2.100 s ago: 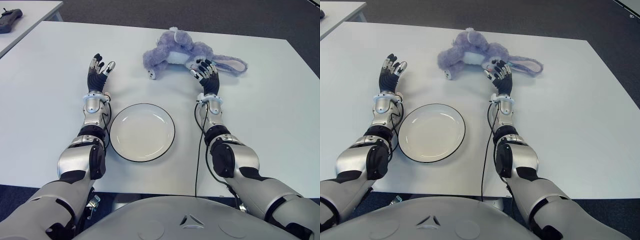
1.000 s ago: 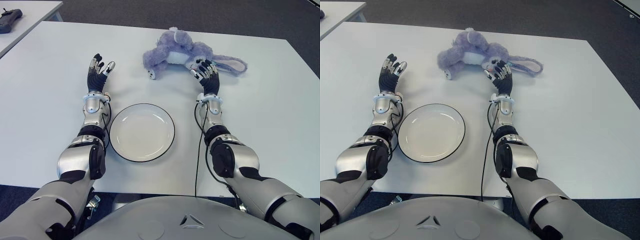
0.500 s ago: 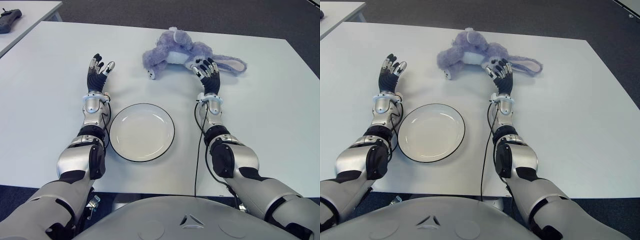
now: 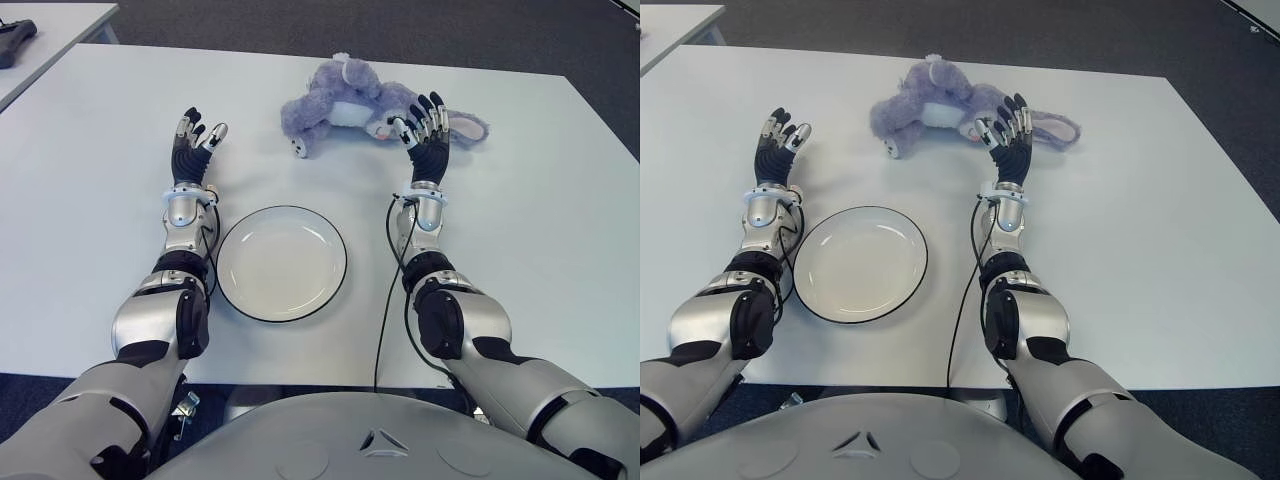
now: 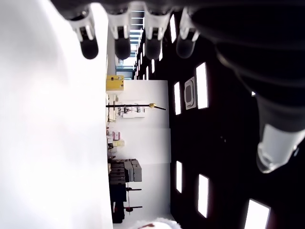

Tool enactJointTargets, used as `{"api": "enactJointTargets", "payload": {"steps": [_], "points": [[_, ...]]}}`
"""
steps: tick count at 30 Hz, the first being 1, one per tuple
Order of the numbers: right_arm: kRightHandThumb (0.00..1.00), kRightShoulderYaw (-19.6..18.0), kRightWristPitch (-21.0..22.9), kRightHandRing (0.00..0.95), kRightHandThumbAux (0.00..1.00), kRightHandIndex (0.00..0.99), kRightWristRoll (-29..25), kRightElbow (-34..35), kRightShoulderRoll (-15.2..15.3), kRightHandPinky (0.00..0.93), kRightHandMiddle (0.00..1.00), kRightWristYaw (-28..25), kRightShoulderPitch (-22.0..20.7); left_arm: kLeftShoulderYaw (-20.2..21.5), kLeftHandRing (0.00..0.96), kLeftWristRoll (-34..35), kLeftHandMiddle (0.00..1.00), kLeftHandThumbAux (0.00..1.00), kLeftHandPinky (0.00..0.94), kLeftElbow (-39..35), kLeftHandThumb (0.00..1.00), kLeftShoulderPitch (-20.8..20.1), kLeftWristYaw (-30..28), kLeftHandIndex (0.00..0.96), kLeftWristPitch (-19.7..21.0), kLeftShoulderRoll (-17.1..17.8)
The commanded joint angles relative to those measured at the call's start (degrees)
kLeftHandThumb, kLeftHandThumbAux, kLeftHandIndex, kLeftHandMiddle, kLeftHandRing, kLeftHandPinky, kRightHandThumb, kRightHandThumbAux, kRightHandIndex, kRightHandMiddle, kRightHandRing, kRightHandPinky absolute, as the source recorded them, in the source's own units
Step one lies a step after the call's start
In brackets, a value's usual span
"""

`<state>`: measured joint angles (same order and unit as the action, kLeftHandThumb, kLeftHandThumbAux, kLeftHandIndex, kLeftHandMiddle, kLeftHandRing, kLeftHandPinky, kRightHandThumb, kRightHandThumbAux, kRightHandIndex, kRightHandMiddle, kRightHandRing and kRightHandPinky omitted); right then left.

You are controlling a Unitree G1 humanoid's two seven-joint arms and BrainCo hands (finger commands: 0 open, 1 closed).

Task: Put the doll into the plate.

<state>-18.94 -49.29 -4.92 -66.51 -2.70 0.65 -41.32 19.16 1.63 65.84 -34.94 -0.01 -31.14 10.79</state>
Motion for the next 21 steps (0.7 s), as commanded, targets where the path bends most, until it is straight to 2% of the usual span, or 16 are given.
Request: {"api": "enactJointTargets", "payload": {"steps": [1, 13, 21], "points": [[0.114, -1.44, -5.07, 0.161, 0.783, 0.114, -3.3, -3.37, -4.96, 0.178, 0.162, -2.25, 8.18, -0.04, 0.019, 0.85, 0.058, 0.589, 0.0, 9.26, 0.0, 13.38, -0.17, 0.022, 4.3, -5.52], [0.139, -1.22, -7.94, 0.166, 0.779, 0.118, -2.5, -2.53, -5.16, 0.184, 0.17, -1.81, 7.56, 0.08, 0.016, 1.01, 0.058, 0.572, 0.0, 9.21, 0.0, 13.35, -0.39, 0.022, 4.17, -5.61], [0.136, 0.09, -9.14, 0.167, 0.737, 0.107, 0.28, -1.88, -2.93, 0.187, 0.163, 1.23, 5.35, -0.03, 0.018, 0.85, 0.058, 0.573, 0.0, 9.31, 0.0, 13.11, 0.11, 0.026, 4.44, -5.71]]}}
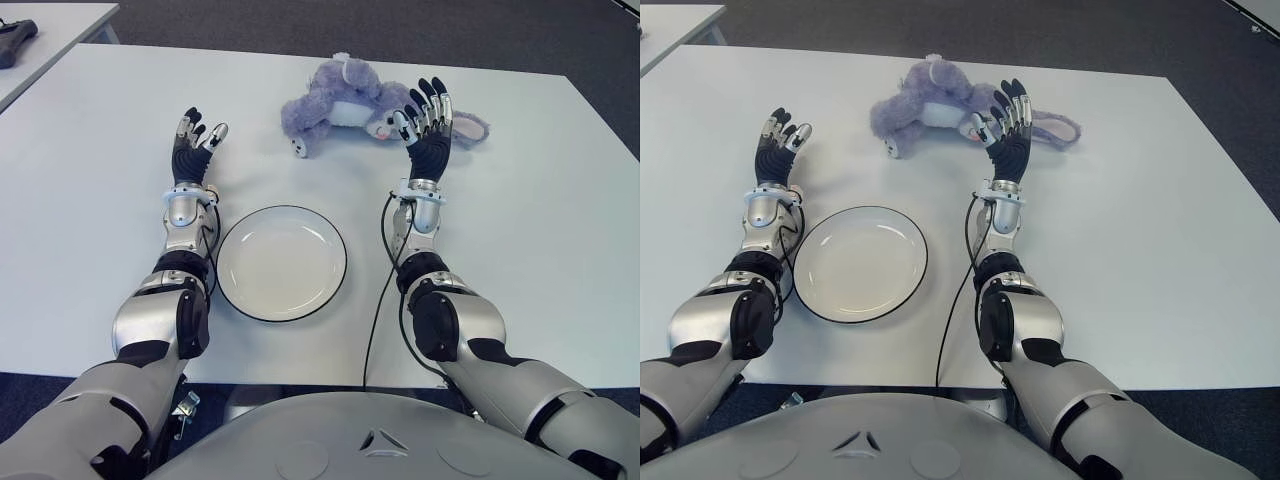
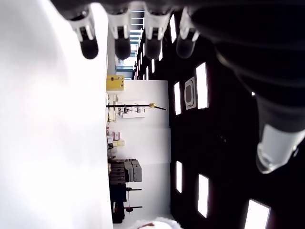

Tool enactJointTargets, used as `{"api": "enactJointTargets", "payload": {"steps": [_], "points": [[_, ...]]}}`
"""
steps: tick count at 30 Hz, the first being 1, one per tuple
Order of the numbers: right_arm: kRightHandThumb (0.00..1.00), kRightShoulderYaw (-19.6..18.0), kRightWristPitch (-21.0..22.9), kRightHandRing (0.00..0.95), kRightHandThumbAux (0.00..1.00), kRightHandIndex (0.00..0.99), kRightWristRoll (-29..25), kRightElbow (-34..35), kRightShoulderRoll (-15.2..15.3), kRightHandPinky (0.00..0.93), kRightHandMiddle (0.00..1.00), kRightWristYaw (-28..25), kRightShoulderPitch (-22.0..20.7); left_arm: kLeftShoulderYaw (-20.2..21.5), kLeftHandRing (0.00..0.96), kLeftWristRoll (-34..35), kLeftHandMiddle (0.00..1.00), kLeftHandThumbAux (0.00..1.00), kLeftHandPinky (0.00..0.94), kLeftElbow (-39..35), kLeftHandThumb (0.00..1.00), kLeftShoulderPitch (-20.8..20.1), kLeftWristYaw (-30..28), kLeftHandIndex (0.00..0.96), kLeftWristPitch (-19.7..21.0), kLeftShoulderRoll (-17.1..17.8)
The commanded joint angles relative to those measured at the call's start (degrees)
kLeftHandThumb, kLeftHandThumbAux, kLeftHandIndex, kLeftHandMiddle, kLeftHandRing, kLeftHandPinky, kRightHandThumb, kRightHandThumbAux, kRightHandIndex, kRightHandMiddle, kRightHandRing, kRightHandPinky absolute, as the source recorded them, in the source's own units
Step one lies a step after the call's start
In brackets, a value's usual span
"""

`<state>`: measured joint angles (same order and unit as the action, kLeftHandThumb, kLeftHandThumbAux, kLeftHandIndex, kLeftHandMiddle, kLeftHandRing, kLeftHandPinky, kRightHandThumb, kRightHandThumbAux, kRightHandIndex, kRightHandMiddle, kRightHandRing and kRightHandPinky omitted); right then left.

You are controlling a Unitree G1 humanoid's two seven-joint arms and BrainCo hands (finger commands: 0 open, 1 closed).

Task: Put the doll into the plate.

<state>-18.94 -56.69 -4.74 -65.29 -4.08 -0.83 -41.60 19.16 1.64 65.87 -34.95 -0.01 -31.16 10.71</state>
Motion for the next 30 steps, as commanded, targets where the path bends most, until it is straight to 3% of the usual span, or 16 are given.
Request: {"api": "enactJointTargets", "payload": {"steps": [1, 17, 24, 30], "points": [[0.137, 0.37, -1.53, 0.168, 0.733, 0.106, 0.76, -3.07, -0.88, 0.188, 0.164, 3.48, 4.96, -0.04, 0.018, 0.82, 0.058, 0.573, 0.0, 9.3, 0.0, 13.09, 0.14, 0.026, 4.47, -5.66], [0.207, 7.84, 3.95, 0.119, 0.681, 0.074, 14.33, -3.21, 7.74, 0.12, 0.11, 20.48, -1.53, 0.18, 0.017, 1.11, 0.058, 0.567, 0.0, 9.53, 0.0, 12.8, -0.42, 0.024, 5.02, -5.75], [0.208, 11.76, 7.53, 0.09, 0.665, 0.061, 19.78, -3.45, 10.97, 0.112, 0.087, 26.03, -3.45, 0.16, 0.022, 1.04, 0.063, 0.579, 0.0, 9.55, 0.0, 12.8, -0.23, 0.032, 4.94, -5.77], [0.21, 13.87, 8.81, 0.095, 0.655, 0.067, 21.48, -4.02, 12.4, 0.126, 0.094, 27.72, -4.07, 0.26, 0.025, 1.12, 0.064, 0.597, 0.0, 9.59, 0.0, 12.74, -0.36, 0.034, 5.03, -5.73]]}}
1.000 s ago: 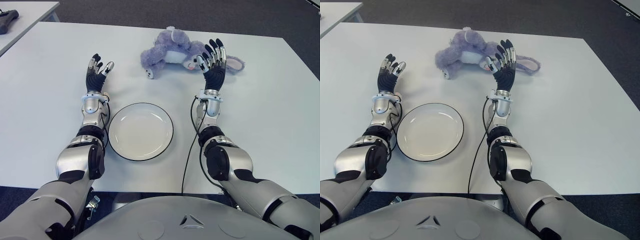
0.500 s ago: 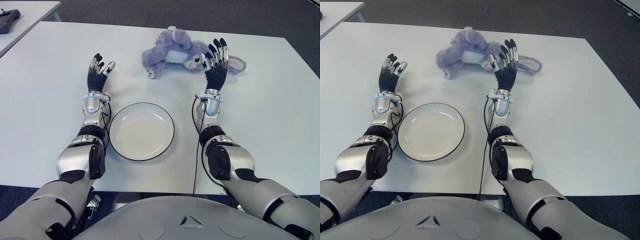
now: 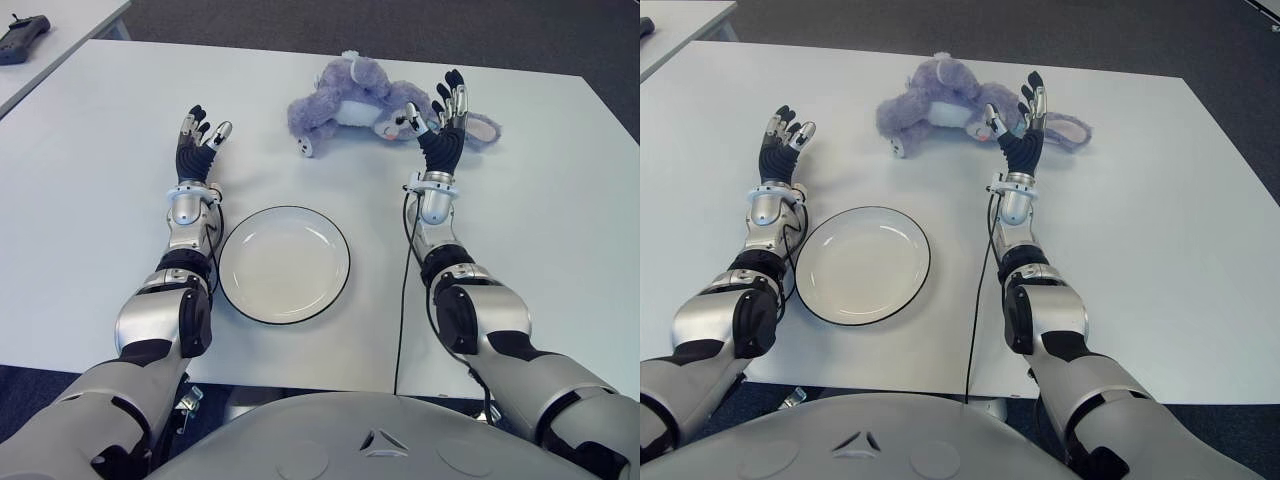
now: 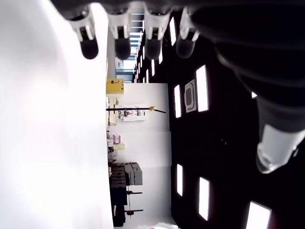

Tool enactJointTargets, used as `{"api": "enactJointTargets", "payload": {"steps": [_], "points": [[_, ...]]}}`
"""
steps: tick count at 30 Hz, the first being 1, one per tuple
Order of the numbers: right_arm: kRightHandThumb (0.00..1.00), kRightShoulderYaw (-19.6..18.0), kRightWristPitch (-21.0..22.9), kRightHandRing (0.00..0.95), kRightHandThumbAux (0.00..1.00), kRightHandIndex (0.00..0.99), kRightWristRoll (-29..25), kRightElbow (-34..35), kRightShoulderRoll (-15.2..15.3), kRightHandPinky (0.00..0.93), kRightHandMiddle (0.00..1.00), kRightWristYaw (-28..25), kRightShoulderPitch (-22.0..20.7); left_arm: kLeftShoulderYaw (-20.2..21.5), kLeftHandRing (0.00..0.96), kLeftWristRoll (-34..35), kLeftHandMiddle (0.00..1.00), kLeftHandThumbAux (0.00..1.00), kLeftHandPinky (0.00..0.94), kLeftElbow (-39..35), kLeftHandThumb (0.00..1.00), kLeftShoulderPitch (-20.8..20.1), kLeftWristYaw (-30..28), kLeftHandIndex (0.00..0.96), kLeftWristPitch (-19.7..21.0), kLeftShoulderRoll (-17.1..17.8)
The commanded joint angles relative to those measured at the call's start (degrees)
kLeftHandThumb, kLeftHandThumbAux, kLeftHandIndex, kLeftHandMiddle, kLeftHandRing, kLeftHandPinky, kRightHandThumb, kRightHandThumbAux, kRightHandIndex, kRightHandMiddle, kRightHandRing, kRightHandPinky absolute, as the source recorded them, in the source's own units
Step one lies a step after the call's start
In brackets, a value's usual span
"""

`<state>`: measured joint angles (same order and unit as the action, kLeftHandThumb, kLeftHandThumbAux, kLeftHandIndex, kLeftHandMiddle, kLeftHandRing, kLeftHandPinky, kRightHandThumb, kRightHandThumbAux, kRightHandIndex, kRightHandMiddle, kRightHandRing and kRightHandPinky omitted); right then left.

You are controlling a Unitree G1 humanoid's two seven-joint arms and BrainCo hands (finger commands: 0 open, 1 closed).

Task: Put the doll into the plate.

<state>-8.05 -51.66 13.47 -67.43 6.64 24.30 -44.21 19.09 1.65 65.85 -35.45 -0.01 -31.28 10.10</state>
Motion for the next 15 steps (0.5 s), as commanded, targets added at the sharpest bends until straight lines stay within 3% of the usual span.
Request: {"api": "enactJointTargets", "payload": {"steps": [1, 15], "points": [[0.21, 3.47, 4.12, 0.095, 0.654, 0.067, 3.68, -2.08, 2.06, 0.126, 0.094, 2.75, -1.66, 0.34, 0.025, 1.11, 0.064, 0.598, 0.0, 9.62, 0.0, 13.22, -0.42, 0.034, 5.15, -5.09], [0.208, 7.8, 8.17, 0.077, 0.6, 0.071, 6.34, -4.35, 6.24, 0.077, 0.087, 1.78, -5.78, 0.2, 0.025, 0.94, 0.066, 0.591, 0.0, 9.58, 0.0, 13.24, -0.57, 0.033, 4.88, -4.95]]}}
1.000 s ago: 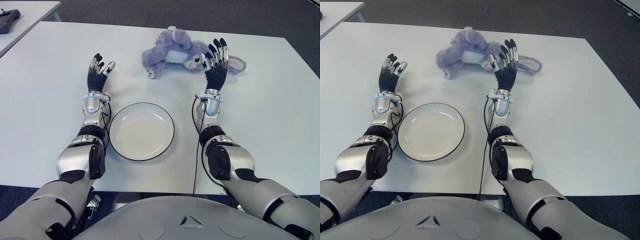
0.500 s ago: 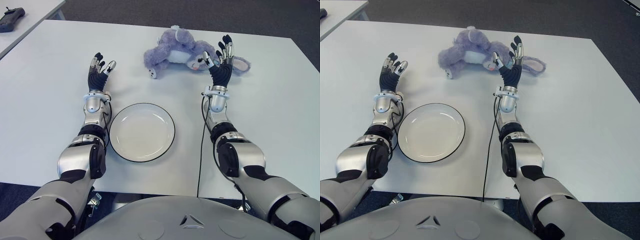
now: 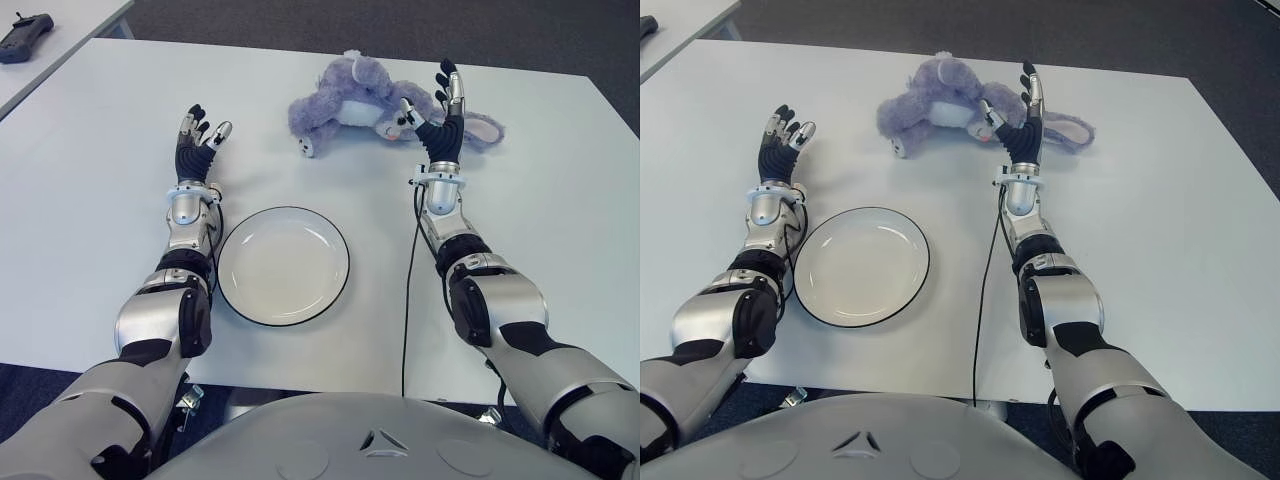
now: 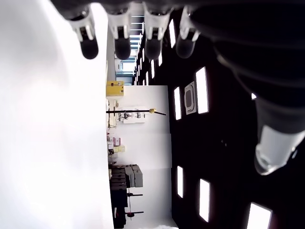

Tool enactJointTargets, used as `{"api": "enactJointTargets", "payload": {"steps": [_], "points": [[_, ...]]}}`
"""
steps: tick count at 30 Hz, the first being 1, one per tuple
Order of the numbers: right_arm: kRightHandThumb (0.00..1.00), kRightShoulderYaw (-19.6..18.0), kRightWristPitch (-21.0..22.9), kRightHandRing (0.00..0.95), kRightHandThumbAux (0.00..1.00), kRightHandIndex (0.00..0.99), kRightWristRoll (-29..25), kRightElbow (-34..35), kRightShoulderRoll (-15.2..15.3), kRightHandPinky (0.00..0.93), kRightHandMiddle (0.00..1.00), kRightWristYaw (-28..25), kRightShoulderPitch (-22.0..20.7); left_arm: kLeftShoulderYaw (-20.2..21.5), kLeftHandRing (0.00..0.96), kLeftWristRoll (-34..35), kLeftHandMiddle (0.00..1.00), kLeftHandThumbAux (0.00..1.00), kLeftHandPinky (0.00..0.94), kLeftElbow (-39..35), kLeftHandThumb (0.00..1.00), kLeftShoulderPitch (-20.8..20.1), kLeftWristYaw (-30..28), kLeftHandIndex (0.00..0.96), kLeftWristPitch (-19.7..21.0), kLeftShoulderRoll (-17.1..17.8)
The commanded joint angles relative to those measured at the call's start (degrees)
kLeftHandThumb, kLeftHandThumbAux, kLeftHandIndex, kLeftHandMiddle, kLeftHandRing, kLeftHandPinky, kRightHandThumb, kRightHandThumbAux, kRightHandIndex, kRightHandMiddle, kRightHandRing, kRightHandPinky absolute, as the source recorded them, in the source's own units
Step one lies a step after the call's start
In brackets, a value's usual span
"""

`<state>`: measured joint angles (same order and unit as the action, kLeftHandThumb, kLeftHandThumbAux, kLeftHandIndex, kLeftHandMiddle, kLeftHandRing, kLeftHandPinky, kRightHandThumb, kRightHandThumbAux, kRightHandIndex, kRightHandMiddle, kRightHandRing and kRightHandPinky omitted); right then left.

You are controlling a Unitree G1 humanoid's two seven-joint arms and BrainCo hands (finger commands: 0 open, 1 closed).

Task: Put the doll into the plate.

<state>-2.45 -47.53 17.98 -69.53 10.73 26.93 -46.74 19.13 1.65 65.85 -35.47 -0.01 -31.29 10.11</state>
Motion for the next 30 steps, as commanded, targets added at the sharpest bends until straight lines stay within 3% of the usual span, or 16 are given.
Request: {"api": "enactJointTargets", "payload": {"steps": [1, 13, 18, 30], "points": [[0.205, 2.49, 4.42, 0.075, 0.594, 0.072, 2.0, -2.4, 2.44, 0.075, 0.086, -0.96, -3.5, 0.15, 0.025, 0.92, 0.066, 0.591, 0.0, 9.58, 0.0, 13.25, -0.56, 0.033, 4.91, -4.94], [0.194, 6.17, 8.92, 0.054, 0.526, 0.064, 4.42, -3.76, 5.39, 0.037, 0.073, -0.43, -6.36, -0.01, 0.025, 0.77, 0.062, 0.597, 0.0, 9.58, 0.0, 13.31, -0.74, 0.034, 4.87, -4.81], [0.184, 8.93, 13.12, 0.03, 0.476, 0.051, 6.74, -4.59, 6.86, 0.014, 0.053, 0.09, -9.53, 0.07, 0.025, 0.87, 0.063, 0.594, 0.0, 9.6, 0.0, 13.29, -0.95, 0.033, 4.96, -4.77], [0.198, 12.02, 22.44, 0.0, 0.457, 0.019, 8.0, -6.1, 9.47, 0.0, 0.0, -5.24, -14.38, 0.3, 0.029, 1.17, 0.066, 0.614, 0.0, 9.53, 0.0, 13.45, -1.47, 0.035, 4.66, -4.83]]}}
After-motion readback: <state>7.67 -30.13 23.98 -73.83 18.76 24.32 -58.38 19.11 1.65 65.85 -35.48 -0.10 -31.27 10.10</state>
